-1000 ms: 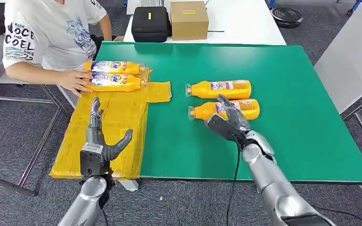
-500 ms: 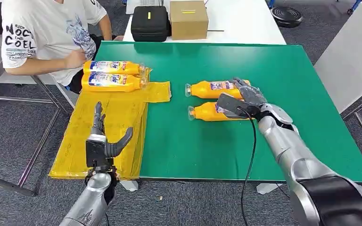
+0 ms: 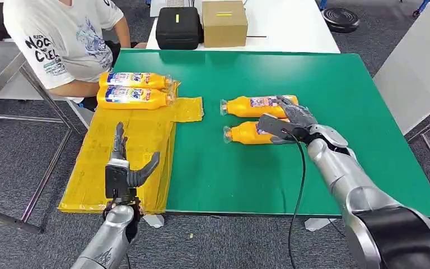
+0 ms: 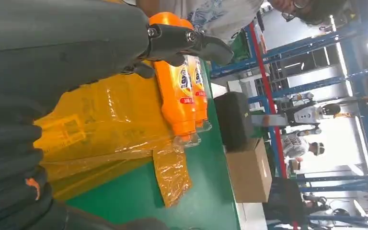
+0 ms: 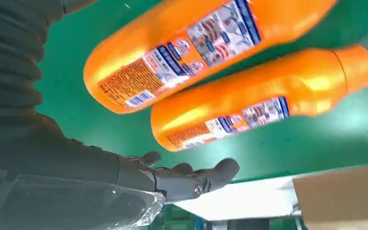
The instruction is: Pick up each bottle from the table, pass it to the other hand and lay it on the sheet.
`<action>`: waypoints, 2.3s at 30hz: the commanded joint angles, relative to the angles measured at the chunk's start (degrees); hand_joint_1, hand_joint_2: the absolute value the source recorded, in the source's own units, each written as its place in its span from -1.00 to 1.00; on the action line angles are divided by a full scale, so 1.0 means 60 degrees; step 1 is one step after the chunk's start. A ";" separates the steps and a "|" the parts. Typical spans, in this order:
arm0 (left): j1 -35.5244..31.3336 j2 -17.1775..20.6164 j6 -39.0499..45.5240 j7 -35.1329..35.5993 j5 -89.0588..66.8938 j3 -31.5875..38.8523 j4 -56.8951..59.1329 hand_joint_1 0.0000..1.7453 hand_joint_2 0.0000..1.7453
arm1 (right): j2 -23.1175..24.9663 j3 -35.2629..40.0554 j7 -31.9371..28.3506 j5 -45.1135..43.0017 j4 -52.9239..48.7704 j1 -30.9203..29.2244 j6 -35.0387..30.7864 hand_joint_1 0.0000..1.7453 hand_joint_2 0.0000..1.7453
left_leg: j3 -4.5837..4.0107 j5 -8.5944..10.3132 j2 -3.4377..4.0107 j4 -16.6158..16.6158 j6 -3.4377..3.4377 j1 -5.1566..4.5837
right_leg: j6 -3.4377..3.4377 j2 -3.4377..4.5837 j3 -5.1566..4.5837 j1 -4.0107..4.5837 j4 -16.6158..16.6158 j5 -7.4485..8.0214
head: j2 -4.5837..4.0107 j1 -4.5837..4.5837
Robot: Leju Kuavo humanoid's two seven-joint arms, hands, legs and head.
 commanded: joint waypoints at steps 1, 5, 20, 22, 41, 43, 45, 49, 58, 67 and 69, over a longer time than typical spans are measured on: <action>-0.0890 -0.0176 0.0116 -0.0117 0.0074 -0.0036 0.1502 -1.00 1.00 | -0.0076 0.0739 -0.0134 0.0130 0.1331 -0.0536 0.0932 -1.00 1.00 | 0.0044 -0.0023 -0.0004 0.0010 -0.0024 0.0017 | -0.0021 -0.0013 0.0053 0.0019 0.0000 -0.0022 | 0.0000 -0.0004; -0.0999 -0.0202 0.0246 -0.0083 -0.0005 -0.0094 0.1680 -1.00 1.00 | 0.0011 0.0824 -0.0043 0.0158 0.1501 -0.0357 0.1564 -1.00 1.00 | 0.0027 -0.0009 -0.0003 -0.0003 -0.0014 0.0007 | -0.0012 -0.0008 0.0028 0.0008 -0.0005 -0.0010 | 0.0000 0.0000; -0.0956 -0.0210 0.0303 -0.0052 -0.0030 -0.0081 0.1850 -1.00 1.00 | -0.0080 0.1075 0.0915 0.0585 0.1729 -0.0391 0.1520 -1.00 1.00 | 0.0021 -0.0004 -0.0011 -0.0003 -0.0011 0.0006 | -0.0010 -0.0014 0.0024 0.0006 -0.0006 -0.0006 | 0.0000 0.0000; -0.0940 -0.0214 0.0369 -0.0068 -0.0024 -0.0035 0.1879 -1.00 1.00 | -0.0123 0.1097 0.1019 0.0679 0.1727 -0.0434 0.1338 -1.00 1.00 | 0.0030 -0.0013 0.0000 0.0003 -0.0015 0.0008 | -0.0014 -0.0006 0.0034 0.0009 -0.0003 -0.0012 | 0.0000 -0.0004; -0.0650 -0.0115 0.0576 -0.0117 -0.0174 0.0143 0.1215 -1.00 1.00 | -0.0019 0.0338 -0.0202 0.0329 0.1238 -0.0980 -0.0095 -1.00 1.00 | 0.0017 -0.0013 0.0015 0.0004 -0.0014 0.0005 | -0.0014 0.0010 0.0017 0.0007 0.0005 -0.0008 | 0.0000 -0.0004; -0.0637 -0.0101 0.0654 -0.0117 -0.0240 0.0122 0.1142 -1.00 1.00 | -0.0030 0.0287 -0.0335 0.0305 0.1187 -0.0929 -0.0257 -1.00 1.00 | 0.0022 -0.0020 0.0024 0.0012 -0.0017 0.0009 | -0.0017 0.0018 0.0022 0.0011 0.0008 -0.0011 | 0.0000 0.0000; -0.0598 -0.0062 0.0661 -0.0117 -0.0258 0.0118 0.1013 -1.00 1.00 | 0.0010 0.0062 -0.0605 0.0123 0.1121 -0.0866 -0.0434 -1.00 1.00 | 0.0006 -0.0005 0.0009 -0.0001 -0.0010 0.0002 | -0.0010 0.0005 0.0008 0.0002 0.0001 -0.0002 | 0.0000 0.0000; -0.0715 -0.0114 0.0460 -0.0117 -0.0140 0.0138 0.1258 -1.00 1.00 | -0.0073 0.0260 -0.0097 0.0531 0.1349 -0.0860 -0.0046 -1.00 1.00 | 0.0031 -0.0028 0.0021 0.0015 -0.0023 0.0015 | -0.0022 0.0013 0.0035 0.0016 0.0008 -0.0019 | 0.0000 0.0000; -0.0901 -0.0210 0.0439 -0.0117 -0.0115 0.0058 0.1616 -1.00 1.00 | -0.0306 0.0536 0.1026 0.1022 0.1776 -0.0869 0.0963 -1.00 1.00 | 0.0030 -0.0020 0.0006 0.0010 -0.0018 0.0011 | -0.0019 -0.0001 0.0034 0.0013 0.0004 -0.0017 | 0.0000 0.0000; -0.0918 -0.0331 0.0497 -0.0094 -0.0136 -0.0002 0.1867 -1.00 1.00 | -0.0531 0.1013 0.2536 0.2013 0.2048 -0.0987 0.1352 -1.00 1.00 | 0.0038 -0.0025 0.0006 0.0011 -0.0020 0.0011 | -0.0018 -0.0003 0.0043 0.0013 0.0002 -0.0021 | 0.0000 0.0000; -0.0879 -0.0325 0.0548 -0.0068 -0.0174 0.0015 0.1809 -1.00 1.00 | -0.0549 0.1075 0.2626 0.2183 0.2025 -0.1034 0.1139 -1.00 1.00 | 0.0044 -0.0030 0.0004 0.0017 -0.0025 0.0013 | -0.0023 -0.0007 0.0049 0.0015 0.0009 -0.0029 | 0.0000 0.0000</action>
